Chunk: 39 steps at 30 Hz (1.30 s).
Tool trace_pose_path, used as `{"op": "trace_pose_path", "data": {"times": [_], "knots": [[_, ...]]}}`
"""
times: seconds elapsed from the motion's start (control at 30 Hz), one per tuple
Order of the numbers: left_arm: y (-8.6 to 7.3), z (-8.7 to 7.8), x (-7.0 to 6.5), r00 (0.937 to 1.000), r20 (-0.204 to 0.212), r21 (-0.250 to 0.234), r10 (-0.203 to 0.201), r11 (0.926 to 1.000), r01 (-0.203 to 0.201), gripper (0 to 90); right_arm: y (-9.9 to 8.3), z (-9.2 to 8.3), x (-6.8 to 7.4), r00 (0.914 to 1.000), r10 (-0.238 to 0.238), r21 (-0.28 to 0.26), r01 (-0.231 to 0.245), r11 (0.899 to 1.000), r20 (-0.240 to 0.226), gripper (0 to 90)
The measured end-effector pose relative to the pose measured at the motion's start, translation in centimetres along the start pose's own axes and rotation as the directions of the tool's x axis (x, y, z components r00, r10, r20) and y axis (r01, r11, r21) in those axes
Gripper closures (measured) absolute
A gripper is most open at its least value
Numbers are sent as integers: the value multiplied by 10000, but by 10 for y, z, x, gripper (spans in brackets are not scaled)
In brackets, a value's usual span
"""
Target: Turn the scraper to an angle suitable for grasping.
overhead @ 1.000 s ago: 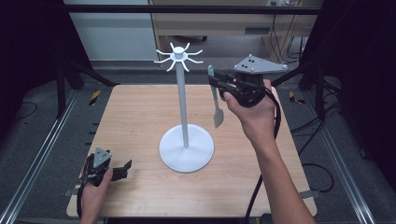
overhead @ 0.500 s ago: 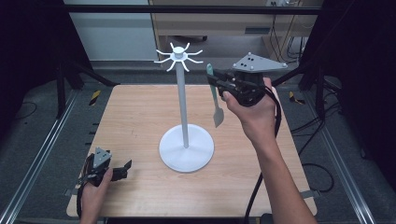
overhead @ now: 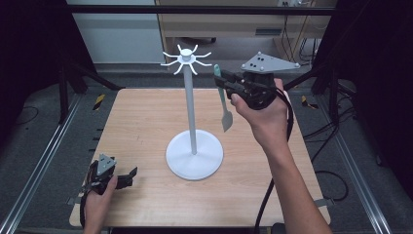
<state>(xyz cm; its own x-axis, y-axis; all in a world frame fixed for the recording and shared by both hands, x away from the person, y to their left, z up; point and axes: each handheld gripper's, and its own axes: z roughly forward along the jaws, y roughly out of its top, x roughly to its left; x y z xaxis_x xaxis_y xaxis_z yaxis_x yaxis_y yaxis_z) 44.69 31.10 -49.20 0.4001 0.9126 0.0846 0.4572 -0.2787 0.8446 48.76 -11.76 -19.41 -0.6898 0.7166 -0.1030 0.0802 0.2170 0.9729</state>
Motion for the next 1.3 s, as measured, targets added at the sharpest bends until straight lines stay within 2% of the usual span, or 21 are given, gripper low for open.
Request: {"op": "trace_pose_path", "data": {"times": [0.87, 1.3], "knots": [[0, 0, -1, 10000, 7, -10, -15, 10000, 15, 33, 9, -3, 6, 9996, -223, -45, 222, 9997, -149, 745], [0, -1, 0, 10000, 6, -15, -4, 10000, 4, 34, 11, 1, 5, 9997, -140, 42, 141, 9999, -223, 745]]}}
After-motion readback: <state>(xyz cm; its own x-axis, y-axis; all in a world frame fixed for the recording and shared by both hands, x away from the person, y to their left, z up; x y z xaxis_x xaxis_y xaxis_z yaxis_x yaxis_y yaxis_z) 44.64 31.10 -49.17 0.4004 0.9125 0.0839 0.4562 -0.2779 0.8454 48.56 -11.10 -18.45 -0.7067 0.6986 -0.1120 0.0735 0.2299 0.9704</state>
